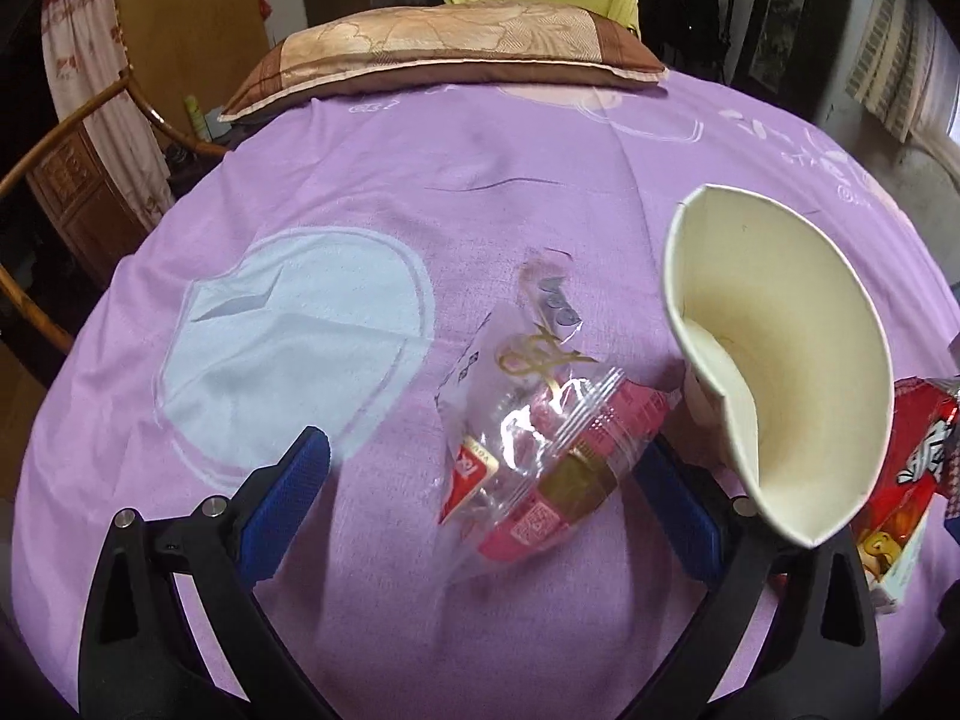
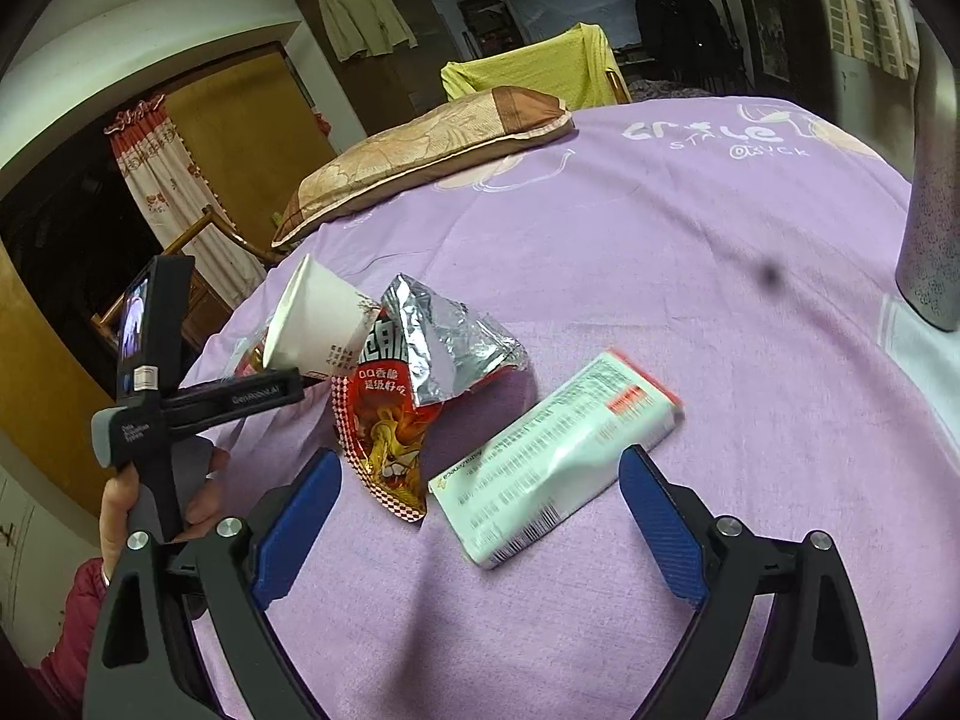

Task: Collect trash
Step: 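Grasp the clear candy box with the left gripper while the right gripper grasps the white medicine box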

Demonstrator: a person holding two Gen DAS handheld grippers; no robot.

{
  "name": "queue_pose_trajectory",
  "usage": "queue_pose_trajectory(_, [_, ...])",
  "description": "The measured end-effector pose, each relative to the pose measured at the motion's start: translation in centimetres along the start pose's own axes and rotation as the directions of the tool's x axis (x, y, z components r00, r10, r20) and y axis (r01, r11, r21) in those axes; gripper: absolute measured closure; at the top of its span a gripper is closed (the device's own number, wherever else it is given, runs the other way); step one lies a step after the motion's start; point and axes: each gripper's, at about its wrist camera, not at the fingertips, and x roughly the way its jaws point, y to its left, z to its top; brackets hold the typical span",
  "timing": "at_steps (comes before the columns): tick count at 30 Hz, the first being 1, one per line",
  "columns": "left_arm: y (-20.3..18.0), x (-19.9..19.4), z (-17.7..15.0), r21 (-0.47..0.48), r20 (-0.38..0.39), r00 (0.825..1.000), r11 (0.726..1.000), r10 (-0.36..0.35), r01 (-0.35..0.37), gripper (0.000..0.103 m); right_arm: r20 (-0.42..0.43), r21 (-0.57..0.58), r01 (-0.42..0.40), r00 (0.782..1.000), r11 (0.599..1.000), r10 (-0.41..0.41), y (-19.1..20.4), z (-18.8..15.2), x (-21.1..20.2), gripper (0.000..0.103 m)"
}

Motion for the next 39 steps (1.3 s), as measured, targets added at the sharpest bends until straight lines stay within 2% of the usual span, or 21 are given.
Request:
queue_pose_trajectory(2, [0.2,0.1,0.2,-0.007,0.005,1.000,1.000,-0.001,0.001,0.007,-0.002,0.016,0.001,1.000,1.000,-0.001,-0.3,0.0,0.1,0.011])
queue_pose_trajectory(4, [0.5,-0.3,0.2,-0.023,0.029,0.999,1.000,-0.019,0.019,0.024,-0.009,0.033,-0.003,1.000,0.999,0.003,-0.6,0.1,0.2,0.011])
queue_pose_trajectory(5, [0.7,-0.5,0.2,-0.024,0.040,0.999,0.999,-0.037,0.038,0.039,-0.011,0.044,-0.006,1.000,0.999,0.007,-0.8,0.1,0.2,0.011])
queue_pose_trajectory(6, [0.9,-0.8,0.2,-0.024,0.050,0.997,0.998,-0.058,0.059,0.049,-0.014,0.056,-0.010,1.000,0.998,0.010,-1.0,0.1,0.2,0.011])
queue_pose_trajectory(8, [1.2,-1.5,0.2,-0.034,0.082,0.994,0.996,-0.074,0.077,0.055,-0.017,0.088,-0.017,1.000,0.996,0.019,-1.6,0.2,0.3,0.011])
queue_pose_trajectory(13, [2.0,-3.8,0.2,-0.057,0.187,0.981,0.996,-0.057,0.069,0.055,-0.016,0.150,-0.030,0.999,0.988,0.033,-2.8,0.2,0.4,0.011])
queue_pose_trajectory(15, [2.2,-4.1,0.3,-0.068,0.198,0.979,0.995,-0.056,0.071,0.055,-0.013,0.155,-0.032,0.999,0.987,0.034,-2.8,0.1,0.5,0.011])
queue_pose_trajectory(21, [2.7,-4.2,0.4,-0.090,0.186,0.981,0.993,-0.060,0.078,0.055,-0.020,0.127,0.009,1.000,0.992,-0.006,-2.3,0.3,1.1,0.016])
queue_pose_trajectory(25, [2.8,-4.2,0.4,-0.092,0.186,0.981,0.993,-0.062,0.080,0.055,-0.067,0.078,0.071,0.996,0.994,-0.066,-1.4,0.4,2.2,0.023])
queue_pose_trajectory(30, [2.8,-3.5,0.2,-0.090,0.151,0.986,0.993,-0.068,0.082,0.055,-0.137,0.003,0.180,0.974,0.984,-0.178,-0.6,0.8,4.3,0.023])
queue_pose_trajectory(33, [3.1,-3.1,0.2,-0.100,0.131,0.989,0.992,-0.067,0.080,0.054,-0.131,-0.033,0.229,0.964,0.973,-0.231,-0.9,1.2,4.3,0.024])
queue_pose_trajectory(36, [3.9,-2.8,0.1,-0.132,0.114,0.992,0.989,-0.057,0.072,0.053,-0.125,-0.006,0.286,0.951,0.958,-0.285,-2.7,1.6,3.9,0.026])
queue_pose_trajectory(39, [5.0,-2.6,0.1,-0.177,0.103,0.992,0.981,-0.066,0.083,0.053,-0.124,0.027,0.293,0.950,0.956,-0.288,-4.0,1.7,3.5,0.026])
